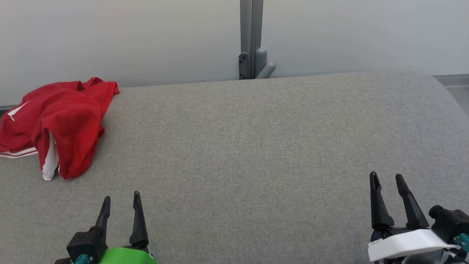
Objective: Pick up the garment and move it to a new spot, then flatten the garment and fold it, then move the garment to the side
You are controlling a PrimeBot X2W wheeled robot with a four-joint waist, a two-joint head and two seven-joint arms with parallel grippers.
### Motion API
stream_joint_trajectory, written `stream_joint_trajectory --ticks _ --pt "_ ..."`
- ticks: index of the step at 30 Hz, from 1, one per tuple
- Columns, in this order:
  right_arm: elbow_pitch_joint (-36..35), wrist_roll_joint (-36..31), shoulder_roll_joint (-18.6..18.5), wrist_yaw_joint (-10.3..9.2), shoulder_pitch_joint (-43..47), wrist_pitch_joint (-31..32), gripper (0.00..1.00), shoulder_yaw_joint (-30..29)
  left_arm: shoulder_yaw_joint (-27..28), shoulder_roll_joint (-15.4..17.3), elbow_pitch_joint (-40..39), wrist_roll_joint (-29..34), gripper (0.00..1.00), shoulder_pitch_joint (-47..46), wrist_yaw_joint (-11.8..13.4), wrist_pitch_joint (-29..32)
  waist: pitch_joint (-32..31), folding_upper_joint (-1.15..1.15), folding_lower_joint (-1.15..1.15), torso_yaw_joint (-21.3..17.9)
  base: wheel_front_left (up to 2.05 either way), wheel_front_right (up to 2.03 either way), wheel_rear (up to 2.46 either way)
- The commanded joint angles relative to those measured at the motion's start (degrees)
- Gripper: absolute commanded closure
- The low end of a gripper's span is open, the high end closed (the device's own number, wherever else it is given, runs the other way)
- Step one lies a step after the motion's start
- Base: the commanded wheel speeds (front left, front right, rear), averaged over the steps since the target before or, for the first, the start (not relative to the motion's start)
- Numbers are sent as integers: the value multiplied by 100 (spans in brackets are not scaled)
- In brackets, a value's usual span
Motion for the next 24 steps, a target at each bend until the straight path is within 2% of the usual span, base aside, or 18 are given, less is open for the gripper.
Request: stream_joint_trajectory --ticks 1,24 --pt "-61 -146 -36 2 54 -61 0 11 11 42 -1 151 0 51 -34 -58 -5 0 0 2 0 0 0" --pt "124 -1100 -40 2 158 -309 0 70 73 47 247 845 0 127 -87 -284 -71 0 0 21 0 0 0"
